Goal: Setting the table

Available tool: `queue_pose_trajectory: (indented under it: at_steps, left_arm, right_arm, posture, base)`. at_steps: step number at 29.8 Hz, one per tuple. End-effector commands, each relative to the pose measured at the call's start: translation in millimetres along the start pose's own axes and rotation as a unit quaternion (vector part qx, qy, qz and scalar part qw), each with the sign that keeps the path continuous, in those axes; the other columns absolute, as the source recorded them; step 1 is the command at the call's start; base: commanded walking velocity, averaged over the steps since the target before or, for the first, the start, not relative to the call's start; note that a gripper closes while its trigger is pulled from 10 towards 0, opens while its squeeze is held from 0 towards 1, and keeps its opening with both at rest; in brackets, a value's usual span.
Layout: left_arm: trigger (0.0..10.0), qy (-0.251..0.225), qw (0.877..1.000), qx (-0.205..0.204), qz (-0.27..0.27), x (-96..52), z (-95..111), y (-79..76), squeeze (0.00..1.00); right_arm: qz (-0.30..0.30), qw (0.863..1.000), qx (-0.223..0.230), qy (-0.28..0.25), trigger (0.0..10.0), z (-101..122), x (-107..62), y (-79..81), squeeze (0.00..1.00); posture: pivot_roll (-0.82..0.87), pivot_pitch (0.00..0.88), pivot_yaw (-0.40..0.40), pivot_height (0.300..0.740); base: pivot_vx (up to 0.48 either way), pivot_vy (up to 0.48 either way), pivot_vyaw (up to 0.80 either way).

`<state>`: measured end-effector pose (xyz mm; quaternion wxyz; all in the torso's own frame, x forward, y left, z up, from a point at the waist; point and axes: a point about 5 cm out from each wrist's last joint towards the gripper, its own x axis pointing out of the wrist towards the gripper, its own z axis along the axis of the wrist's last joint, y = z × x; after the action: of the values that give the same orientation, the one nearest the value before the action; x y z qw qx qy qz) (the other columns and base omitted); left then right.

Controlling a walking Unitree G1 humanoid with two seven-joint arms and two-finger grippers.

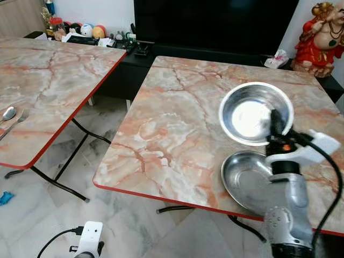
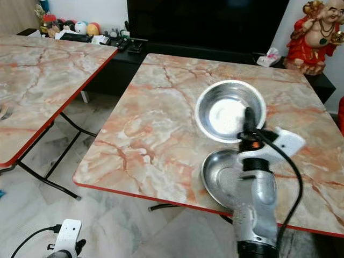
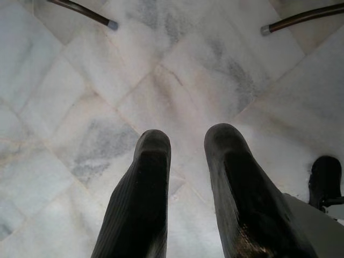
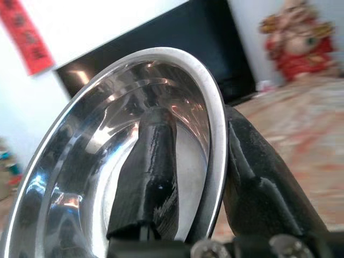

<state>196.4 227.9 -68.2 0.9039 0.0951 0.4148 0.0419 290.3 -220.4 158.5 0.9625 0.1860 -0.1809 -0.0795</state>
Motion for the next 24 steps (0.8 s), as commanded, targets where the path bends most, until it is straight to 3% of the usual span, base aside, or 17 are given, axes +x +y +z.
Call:
queue_pose_trajectory:
  at_steps: [1,2,7,18,24]
  left_arm:
    - [10.0,0.012,1.000,0.005,-0.007,-0.7,-5,-0.4,0.00]
    - [10.0,0.012,1.000,0.006,-0.007,-0.6,-4,0.1,0.00]
    - [10.0,0.013,1.000,0.007,-0.006,-0.4,-4,0.4,0.00]
    - [10.0,0.015,1.000,0.006,-0.006,-0.4,-4,0.7,0.00]
    - [10.0,0.017,1.000,0.004,-0.006,-0.7,-5,1.6,0.00]
  right_arm:
    - [-0.050,0.998,-0.037,-0.002,10.0,10,-1.0,-26.7,0.00]
    - [-0.064,0.997,-0.053,0.007,10.0,14,-1.8,-38.2,0.00]
    - [-0.055,0.996,-0.062,0.021,10.0,20,-2.3,-44.6,0.00]
    - [0.031,0.990,-0.079,0.108,10.0,12,-0.2,-36.4,0.00]
    - [0.035,0.983,-0.092,0.156,10.0,5,4.0,-40.2,0.00]
  posture:
    - [0.06,0.000,-0.034,0.740]
    - [0.06,0.000,-0.033,0.740]
    - [0.05,0.000,-0.030,0.740]
    - [0.05,0.000,-0.030,0.740]
    - [0.05,0.000,-0.032,0.740]
  base:
    - [0.000,0.000,0.00]
    - [0.000,0.000,0.00]
    - [0.000,0.000,0.00]
    - [0.000,0.000,0.00]
    - [0.000,0.000,0.00]
